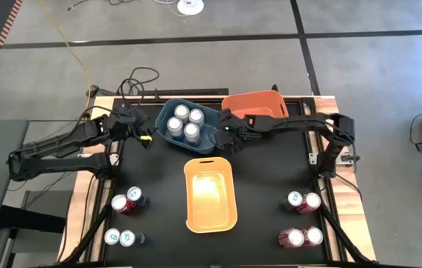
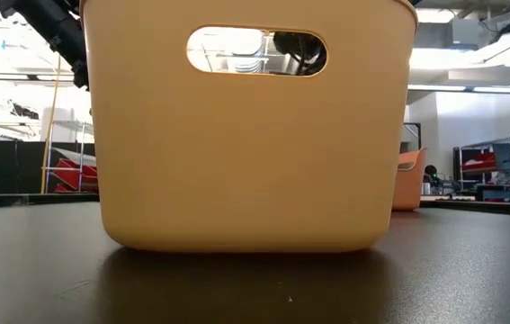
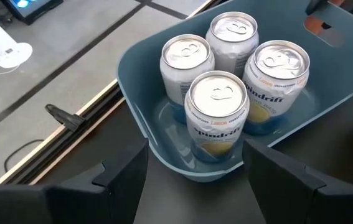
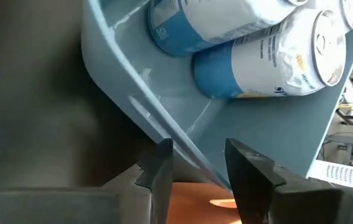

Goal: Sort soda cans
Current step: Adjust the blue bin on the table

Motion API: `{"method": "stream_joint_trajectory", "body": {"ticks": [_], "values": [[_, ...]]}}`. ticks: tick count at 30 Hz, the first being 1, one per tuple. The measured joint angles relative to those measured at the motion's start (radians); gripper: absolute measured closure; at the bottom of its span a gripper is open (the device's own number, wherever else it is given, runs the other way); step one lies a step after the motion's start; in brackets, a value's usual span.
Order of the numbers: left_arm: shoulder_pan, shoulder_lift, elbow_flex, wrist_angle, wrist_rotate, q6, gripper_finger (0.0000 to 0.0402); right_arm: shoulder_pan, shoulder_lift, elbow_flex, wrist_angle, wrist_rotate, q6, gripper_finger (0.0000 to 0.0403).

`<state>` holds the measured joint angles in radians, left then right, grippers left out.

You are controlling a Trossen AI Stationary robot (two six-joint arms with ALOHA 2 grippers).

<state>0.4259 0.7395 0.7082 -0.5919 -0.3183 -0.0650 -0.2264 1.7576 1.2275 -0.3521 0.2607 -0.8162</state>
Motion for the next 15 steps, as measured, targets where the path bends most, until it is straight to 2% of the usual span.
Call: {"method": "stream_joint_trajectory", "body": {"ticks": [9, 15], "values": [[0.000, 0.000, 0.000, -0.003, 0.000, 0.015, 0.0148, 0.034, -0.030, 0.002, -0.070, -0.002, 0.075, 0.0318], [0.000, 0.000, 0.000, -0.003, 0.000, 0.014, 0.0148, 0.107, -0.032, 0.002, -0.087, -0.001, 0.148, 0.0330]]}}
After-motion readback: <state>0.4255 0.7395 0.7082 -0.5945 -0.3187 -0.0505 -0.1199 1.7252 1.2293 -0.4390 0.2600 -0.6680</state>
